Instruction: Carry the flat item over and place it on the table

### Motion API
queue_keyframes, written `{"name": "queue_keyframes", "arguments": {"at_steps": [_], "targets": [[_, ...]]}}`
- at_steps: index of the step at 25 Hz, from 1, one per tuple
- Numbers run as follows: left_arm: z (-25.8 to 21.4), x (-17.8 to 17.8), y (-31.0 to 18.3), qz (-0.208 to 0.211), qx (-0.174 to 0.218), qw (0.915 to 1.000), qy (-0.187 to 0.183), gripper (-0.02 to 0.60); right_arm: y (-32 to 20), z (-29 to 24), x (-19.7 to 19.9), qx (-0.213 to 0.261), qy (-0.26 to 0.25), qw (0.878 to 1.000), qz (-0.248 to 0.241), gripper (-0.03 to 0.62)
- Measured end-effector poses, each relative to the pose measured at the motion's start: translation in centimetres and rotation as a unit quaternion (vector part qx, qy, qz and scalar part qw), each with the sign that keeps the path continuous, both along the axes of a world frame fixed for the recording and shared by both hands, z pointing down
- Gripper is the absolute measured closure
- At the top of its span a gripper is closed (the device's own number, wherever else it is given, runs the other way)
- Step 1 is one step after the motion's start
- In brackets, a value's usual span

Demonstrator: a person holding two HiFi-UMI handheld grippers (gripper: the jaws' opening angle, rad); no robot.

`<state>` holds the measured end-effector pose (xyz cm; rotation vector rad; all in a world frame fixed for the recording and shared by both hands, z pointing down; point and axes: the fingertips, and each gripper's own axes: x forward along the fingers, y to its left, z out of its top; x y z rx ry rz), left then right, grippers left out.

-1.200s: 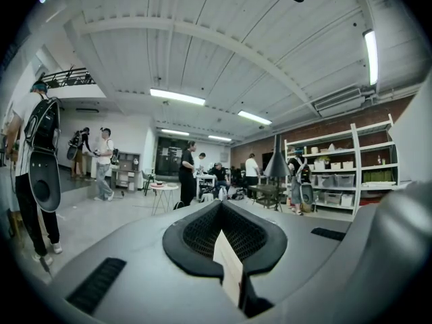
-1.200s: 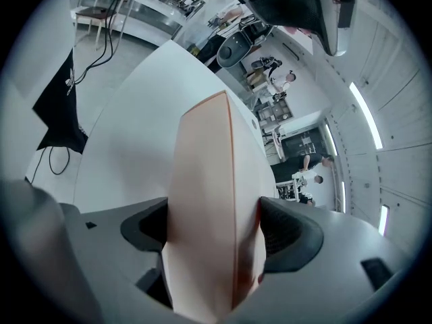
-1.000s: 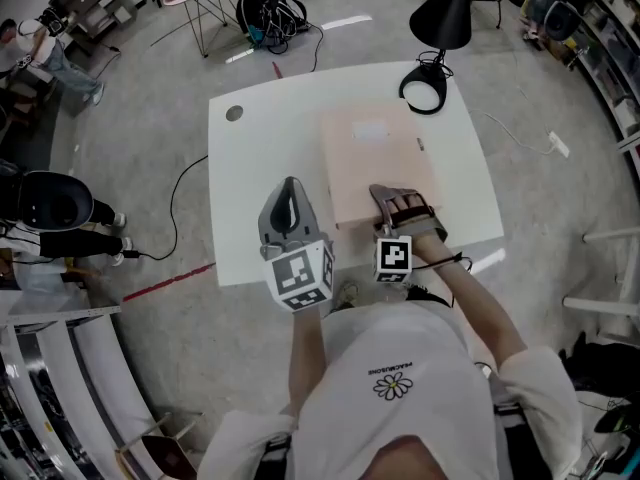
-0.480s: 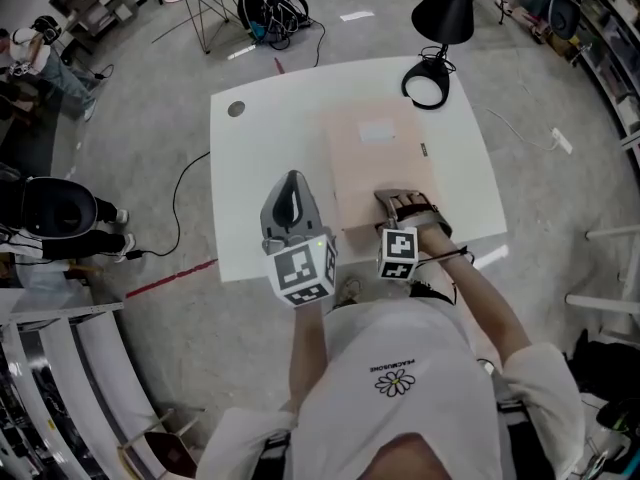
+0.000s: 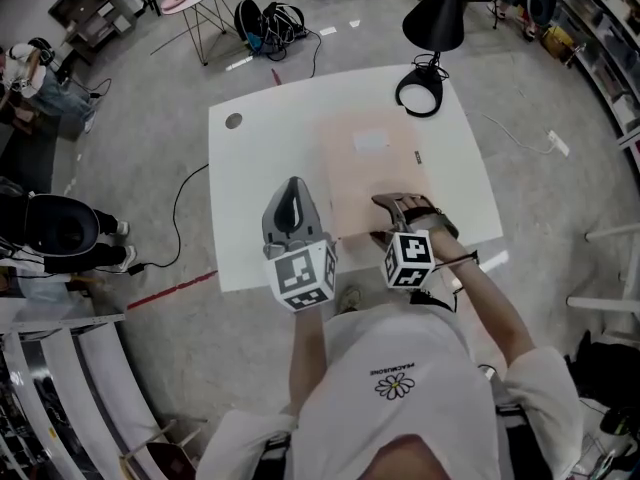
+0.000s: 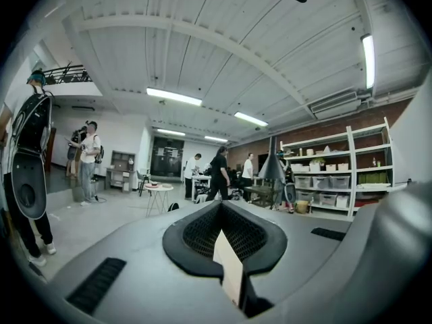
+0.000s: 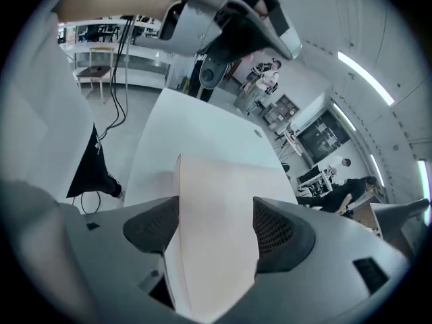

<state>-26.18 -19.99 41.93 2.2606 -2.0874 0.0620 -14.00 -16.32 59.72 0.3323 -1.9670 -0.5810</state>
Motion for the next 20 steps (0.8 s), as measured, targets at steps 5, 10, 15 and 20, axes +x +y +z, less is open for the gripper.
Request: {"name": "queue_keyframes", "arguments": {"at_steps": [5, 10, 15, 20], "targets": [[-0.5, 1.2, -0.9, 0.014, 0.005, 0.9999, -0.007, 0.566, -2.4, -4.8, -0.2, 0.03, -0.046, 0.998, 0.01, 0.249], [-1.3, 3.2, -1.0, 0.03, 0.012, 0.9993, -0.017, 0.566, -7.0, -12.3, 0.2, 0.114, -0.18, 0.974, 0.072, 0.25], [-2.3, 4.5, -1.1, 0.046, 0.02, 0.9982, -0.033, 0.566, -9.2, -21.0, 2.4, 0.137, -0.38, 0.903, 0.145, 0.252], [-3.0, 5.4, -1.1, 0.051, 0.022, 0.9975, -0.044, 0.566, -9.9, -26.6, 6.9, 0.103, -0.566, 0.783, 0.238, 0.518]]}}
